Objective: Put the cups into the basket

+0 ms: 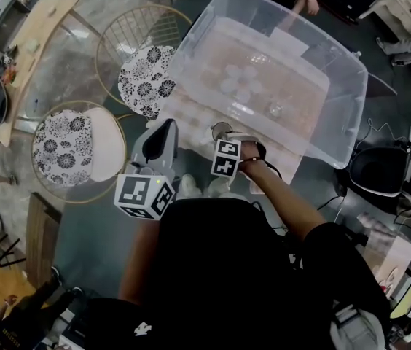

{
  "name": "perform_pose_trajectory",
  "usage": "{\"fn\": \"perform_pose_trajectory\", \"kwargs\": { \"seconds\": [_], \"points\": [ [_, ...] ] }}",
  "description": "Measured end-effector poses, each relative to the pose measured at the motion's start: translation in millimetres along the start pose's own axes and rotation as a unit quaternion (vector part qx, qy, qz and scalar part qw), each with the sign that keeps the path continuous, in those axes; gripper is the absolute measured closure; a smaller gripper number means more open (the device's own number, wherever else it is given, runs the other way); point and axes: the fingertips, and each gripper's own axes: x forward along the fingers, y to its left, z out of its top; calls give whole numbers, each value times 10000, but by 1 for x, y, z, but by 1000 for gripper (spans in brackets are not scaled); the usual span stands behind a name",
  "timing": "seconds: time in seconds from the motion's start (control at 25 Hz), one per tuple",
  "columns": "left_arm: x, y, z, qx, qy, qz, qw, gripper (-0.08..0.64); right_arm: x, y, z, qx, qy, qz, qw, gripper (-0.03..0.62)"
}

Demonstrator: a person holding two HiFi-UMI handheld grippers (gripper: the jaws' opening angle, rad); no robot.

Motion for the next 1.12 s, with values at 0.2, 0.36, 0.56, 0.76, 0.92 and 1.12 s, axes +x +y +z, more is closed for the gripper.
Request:
{"fn": "perform_pose_trajectory", "kwargs": {
  "seconds": [0.2, 0.36, 0.56, 0.76, 0.92, 1.12],
  "points": [
    [8, -5, 0, 9, 13, -89, 10000, 552, -34, -3, 14, 263, -436, -88, 9987, 552],
    [15, -6, 0, 13, 28, -111, 9999, 552, -69, -7, 29, 429, -868, -155, 9952, 552],
    [21, -6, 1, -3, 22, -97, 10000, 552, -122, -8, 49, 722, -1600, -256, 9841, 552],
    [30, -13, 0, 36, 31, -165, 9999, 552, -170, -19, 65, 847, -2151, -497, 9716, 552],
    [36, -17, 2, 44, -23, -167, 9998, 552, -209, -35, 72, 902, -2496, -756, 9612, 552],
    [41, -19, 7, 25, -102, -70, 9999, 552, -254, -74, 67, 1024, -2770, -1197, 9479, 552]
  ]
}}
